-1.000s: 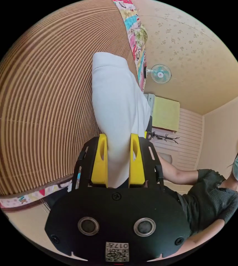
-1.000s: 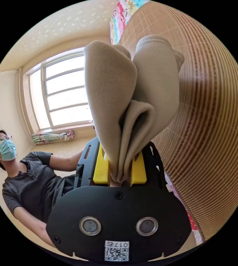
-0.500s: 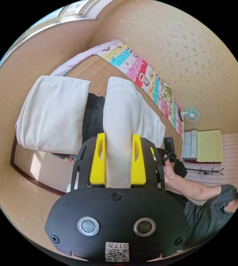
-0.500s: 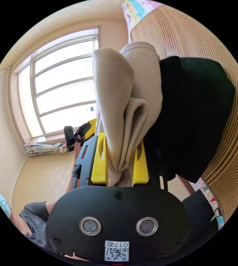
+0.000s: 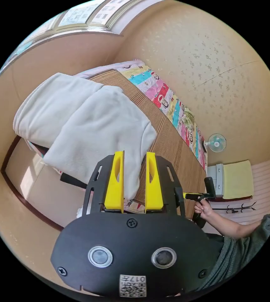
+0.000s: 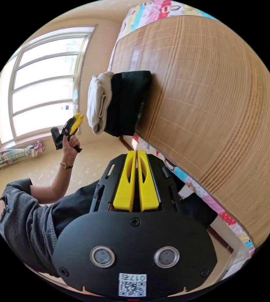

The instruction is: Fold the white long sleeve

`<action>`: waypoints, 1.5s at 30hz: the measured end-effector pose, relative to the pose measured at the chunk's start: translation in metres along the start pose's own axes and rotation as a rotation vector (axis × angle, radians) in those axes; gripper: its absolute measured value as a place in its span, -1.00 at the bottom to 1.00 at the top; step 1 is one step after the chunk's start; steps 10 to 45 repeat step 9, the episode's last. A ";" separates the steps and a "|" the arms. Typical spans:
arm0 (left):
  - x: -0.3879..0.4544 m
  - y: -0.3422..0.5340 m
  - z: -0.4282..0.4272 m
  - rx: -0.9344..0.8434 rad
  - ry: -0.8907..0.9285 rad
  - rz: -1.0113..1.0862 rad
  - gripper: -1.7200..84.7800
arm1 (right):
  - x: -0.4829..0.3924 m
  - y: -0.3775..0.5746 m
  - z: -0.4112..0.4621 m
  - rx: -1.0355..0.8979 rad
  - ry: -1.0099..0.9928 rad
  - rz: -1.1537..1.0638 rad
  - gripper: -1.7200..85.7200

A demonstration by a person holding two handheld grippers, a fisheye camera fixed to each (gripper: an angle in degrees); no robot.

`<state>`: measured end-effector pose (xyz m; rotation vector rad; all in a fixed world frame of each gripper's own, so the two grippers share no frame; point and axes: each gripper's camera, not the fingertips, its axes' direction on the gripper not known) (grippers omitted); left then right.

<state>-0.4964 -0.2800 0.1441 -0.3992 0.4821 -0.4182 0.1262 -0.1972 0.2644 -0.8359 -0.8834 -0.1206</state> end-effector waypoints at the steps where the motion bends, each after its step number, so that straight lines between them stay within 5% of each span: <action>1: 0.014 -0.001 0.006 -0.010 0.017 0.030 -0.73 | 0.010 0.031 -0.026 0.062 0.027 0.047 -0.94; 9: 0.255 -0.003 0.100 -0.250 0.315 0.568 -0.96 | 0.087 0.263 -0.141 0.385 0.199 0.422 -0.93; 45: 0.255 -0.003 0.100 -0.250 0.315 0.568 -0.96 | 0.087 0.263 -0.141 0.385 0.199 0.422 -0.93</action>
